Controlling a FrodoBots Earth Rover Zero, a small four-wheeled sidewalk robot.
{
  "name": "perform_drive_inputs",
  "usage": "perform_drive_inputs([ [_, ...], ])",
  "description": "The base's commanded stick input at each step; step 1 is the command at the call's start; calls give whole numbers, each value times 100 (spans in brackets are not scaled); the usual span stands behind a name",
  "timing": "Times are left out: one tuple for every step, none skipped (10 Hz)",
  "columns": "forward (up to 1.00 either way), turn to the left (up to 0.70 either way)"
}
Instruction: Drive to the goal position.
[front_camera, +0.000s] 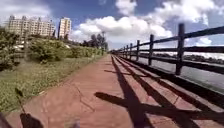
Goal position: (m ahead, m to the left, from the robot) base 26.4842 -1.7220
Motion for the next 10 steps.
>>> perform_drive_inputs([
  [85, 0],
  [85, 0],
  [85, 0],
  [85, 0],
  [85, 0],
  [85, 0],
  [85, 0],
  [85, 0],
  [85, 0],
  [85, 0],
])
